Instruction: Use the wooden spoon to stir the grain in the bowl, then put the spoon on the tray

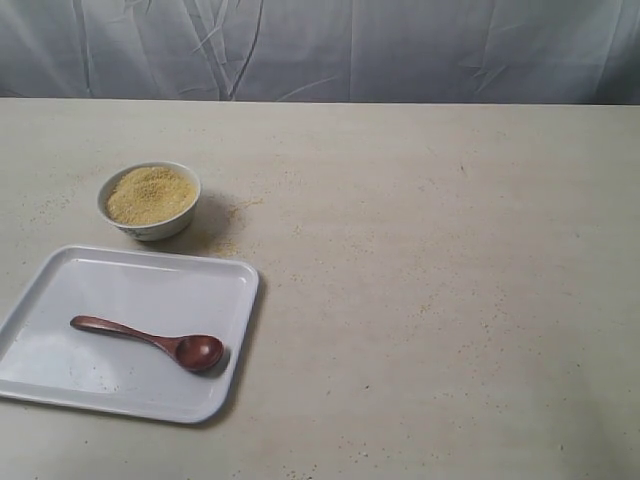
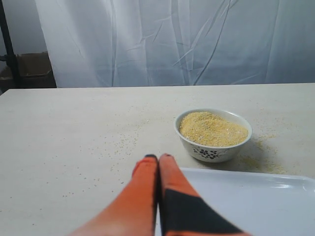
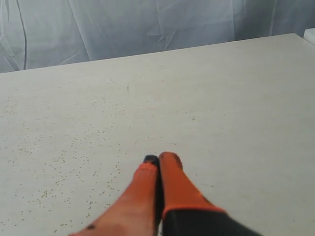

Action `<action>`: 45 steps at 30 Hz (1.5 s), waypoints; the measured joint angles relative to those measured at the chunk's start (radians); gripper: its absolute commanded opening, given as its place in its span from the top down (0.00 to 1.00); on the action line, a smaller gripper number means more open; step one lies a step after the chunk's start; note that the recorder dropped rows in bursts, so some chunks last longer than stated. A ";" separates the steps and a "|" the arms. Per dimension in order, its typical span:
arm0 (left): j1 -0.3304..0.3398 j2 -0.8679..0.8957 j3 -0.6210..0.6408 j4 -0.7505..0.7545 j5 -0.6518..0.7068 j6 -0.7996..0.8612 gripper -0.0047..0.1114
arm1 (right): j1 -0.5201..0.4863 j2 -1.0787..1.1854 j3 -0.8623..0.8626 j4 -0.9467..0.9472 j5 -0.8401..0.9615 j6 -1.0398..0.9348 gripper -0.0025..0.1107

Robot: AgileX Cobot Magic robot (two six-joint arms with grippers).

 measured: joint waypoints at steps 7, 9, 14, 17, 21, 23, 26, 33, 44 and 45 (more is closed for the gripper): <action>0.000 0.000 0.000 0.000 -0.001 0.000 0.96 | 0.000 0.000 0.000 0.000 0.000 0.000 0.98; 0.000 0.000 0.000 0.000 -0.001 0.000 0.96 | 0.000 0.000 0.000 0.000 0.000 0.000 0.98; 0.000 0.000 0.000 0.000 -0.001 0.000 0.96 | 0.000 0.000 0.000 0.000 0.000 0.000 0.98; 0.000 0.000 0.000 0.000 -0.001 0.000 0.96 | 0.000 0.000 0.000 0.000 0.000 0.000 0.98; 0.000 0.000 0.000 0.000 -0.001 0.000 0.96 | 0.000 0.000 0.000 0.000 0.000 0.000 0.98; 0.000 0.000 0.000 0.000 -0.001 0.000 0.96 | 0.000 0.000 0.000 0.000 0.000 0.000 0.98; 0.000 0.000 0.000 0.000 -0.001 0.000 0.96 | 0.000 0.000 0.000 0.000 0.000 0.000 0.98; 0.000 0.000 0.000 0.000 -0.001 0.000 0.96 | 0.000 0.000 0.000 0.000 0.000 0.000 0.98; 0.000 0.000 0.000 0.000 -0.001 0.000 0.96 | 0.000 0.000 0.000 0.000 0.002 0.000 0.98; 0.000 0.000 0.000 0.000 -0.001 0.000 0.96 | 0.000 0.000 0.000 0.000 0.002 0.000 0.98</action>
